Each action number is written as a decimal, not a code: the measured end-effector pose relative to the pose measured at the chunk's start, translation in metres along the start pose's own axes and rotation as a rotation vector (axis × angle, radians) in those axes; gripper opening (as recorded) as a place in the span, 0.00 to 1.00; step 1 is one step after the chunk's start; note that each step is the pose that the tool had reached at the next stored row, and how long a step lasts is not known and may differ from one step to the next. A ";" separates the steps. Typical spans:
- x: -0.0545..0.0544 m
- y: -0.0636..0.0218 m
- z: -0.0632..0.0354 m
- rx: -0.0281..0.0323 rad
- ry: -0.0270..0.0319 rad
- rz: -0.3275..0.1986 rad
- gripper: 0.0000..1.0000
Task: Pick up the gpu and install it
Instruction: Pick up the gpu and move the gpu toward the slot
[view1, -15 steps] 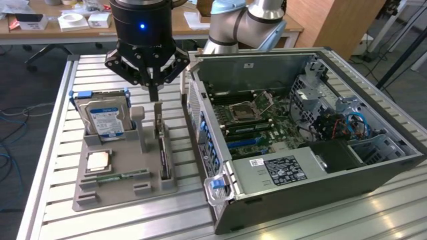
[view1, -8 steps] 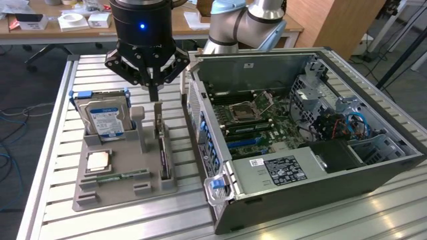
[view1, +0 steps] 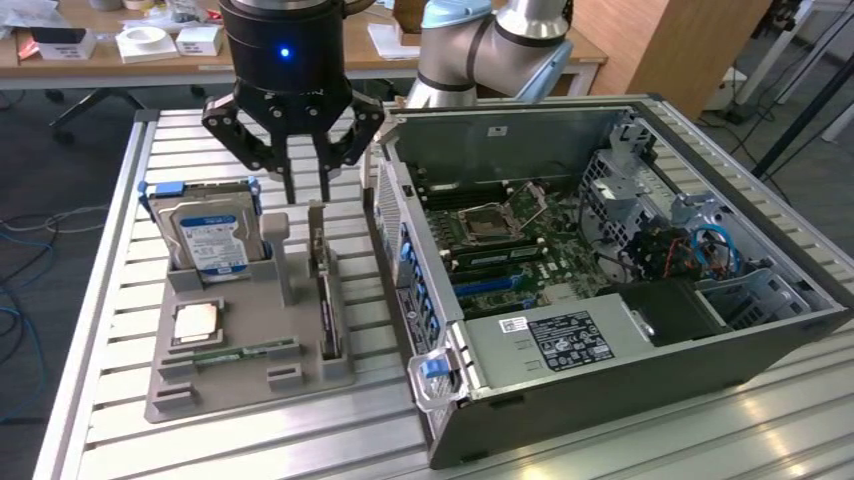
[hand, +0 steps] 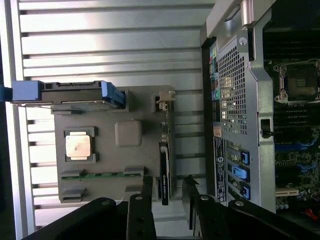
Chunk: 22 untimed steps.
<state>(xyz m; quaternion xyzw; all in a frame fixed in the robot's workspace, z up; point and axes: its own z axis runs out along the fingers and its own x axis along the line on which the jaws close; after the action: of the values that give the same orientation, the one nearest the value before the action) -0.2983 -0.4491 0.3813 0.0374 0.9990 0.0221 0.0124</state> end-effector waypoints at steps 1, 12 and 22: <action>0.000 0.0000 0.0000 0.0000 0.0000 0.000 0.41; 0.000 -0.0005 0.0097 0.0000 0.0000 0.000 0.47; 0.001 -0.0013 0.0278 0.0000 0.0000 0.000 0.47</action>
<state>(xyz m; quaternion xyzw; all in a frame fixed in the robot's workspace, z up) -0.2982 -0.4491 0.3535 0.0374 0.9990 0.0221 0.0124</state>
